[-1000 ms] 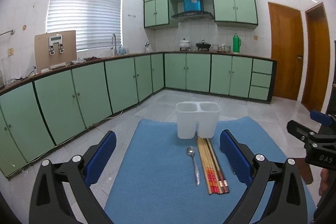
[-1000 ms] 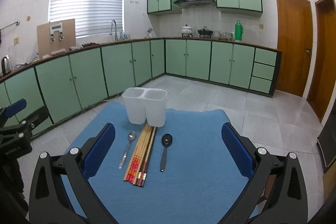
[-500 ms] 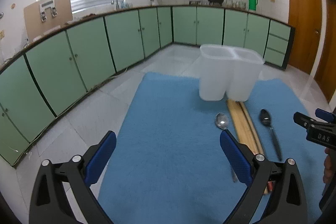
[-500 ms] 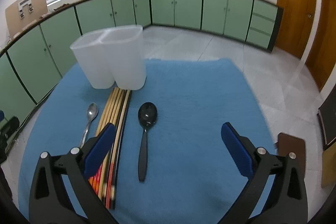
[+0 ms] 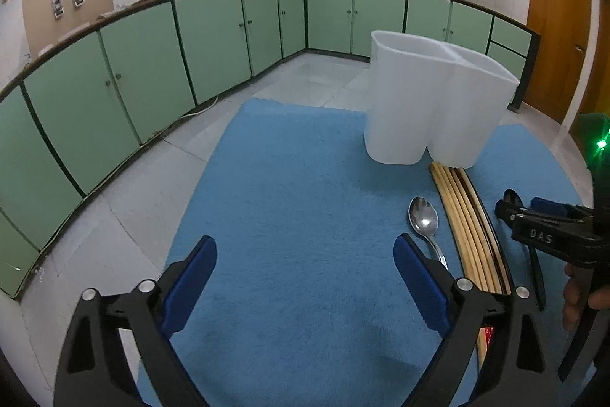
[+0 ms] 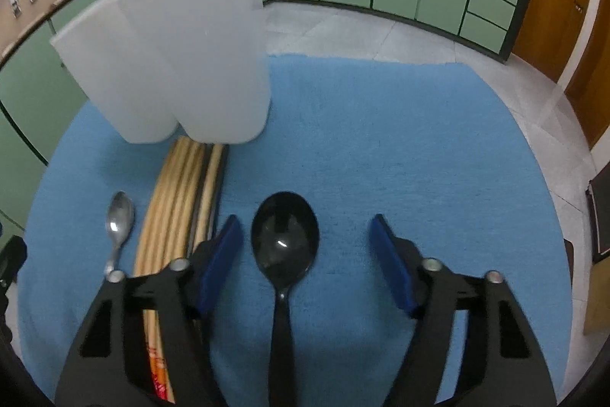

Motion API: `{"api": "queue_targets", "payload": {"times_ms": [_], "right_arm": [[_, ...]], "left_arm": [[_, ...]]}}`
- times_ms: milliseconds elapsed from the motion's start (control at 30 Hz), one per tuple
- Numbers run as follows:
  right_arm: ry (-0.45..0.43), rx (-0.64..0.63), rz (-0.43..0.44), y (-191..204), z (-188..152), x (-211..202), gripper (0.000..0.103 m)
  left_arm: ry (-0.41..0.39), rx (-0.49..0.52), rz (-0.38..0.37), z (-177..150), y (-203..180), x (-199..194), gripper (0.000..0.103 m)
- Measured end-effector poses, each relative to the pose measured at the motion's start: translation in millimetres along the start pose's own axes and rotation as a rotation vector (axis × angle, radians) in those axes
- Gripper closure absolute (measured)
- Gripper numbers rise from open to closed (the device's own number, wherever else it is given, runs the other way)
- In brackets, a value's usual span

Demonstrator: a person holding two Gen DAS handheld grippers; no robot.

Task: Organize utensils
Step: 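Grasp the black plastic spoon with the right tool while the left tool grasps the metal spoon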

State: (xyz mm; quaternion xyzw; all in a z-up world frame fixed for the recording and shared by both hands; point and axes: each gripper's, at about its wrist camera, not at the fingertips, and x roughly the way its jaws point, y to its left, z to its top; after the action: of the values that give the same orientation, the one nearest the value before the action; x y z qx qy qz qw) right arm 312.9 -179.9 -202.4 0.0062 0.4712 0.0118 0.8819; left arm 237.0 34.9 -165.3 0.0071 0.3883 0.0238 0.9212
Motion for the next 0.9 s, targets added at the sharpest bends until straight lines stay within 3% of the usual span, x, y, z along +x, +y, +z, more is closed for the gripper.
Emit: {"api": "queue_targets", "payload": {"times_ms": [100, 133, 167, 400, 900], "right_arm": [[-0.017, -0.004, -0.009, 2.3, 0.7, -2.7, 0.05], [-0.024, -0.012, -0.004, 3.9, 1.5, -4.2, 0.063], [-0.027, -0.025, -0.004, 5.7, 0.8, -6.3, 0.069], [-0.027, -0.005, 0.035, -10.2, -1.6, -13.5, 0.069], [-0.042, 0.001, 0.066, -23.8, -4.6, -11.8, 0.069]], "left_arm": [[0.011, 0.002, -0.028, 3.4, -7.9, 7.6, 0.011], [0.015, 0.003, -0.038, 4.7, -11.9, 10.6, 0.011], [0.019, 0.007, -0.048, 6.1, -16.1, 12.8, 0.011], [0.041, 0.037, -0.091, 17.1, -52.9, 35.1, 0.011], [0.124, 0.06, -0.02, 31.5, -80.1, 87.5, 0.012]]}}
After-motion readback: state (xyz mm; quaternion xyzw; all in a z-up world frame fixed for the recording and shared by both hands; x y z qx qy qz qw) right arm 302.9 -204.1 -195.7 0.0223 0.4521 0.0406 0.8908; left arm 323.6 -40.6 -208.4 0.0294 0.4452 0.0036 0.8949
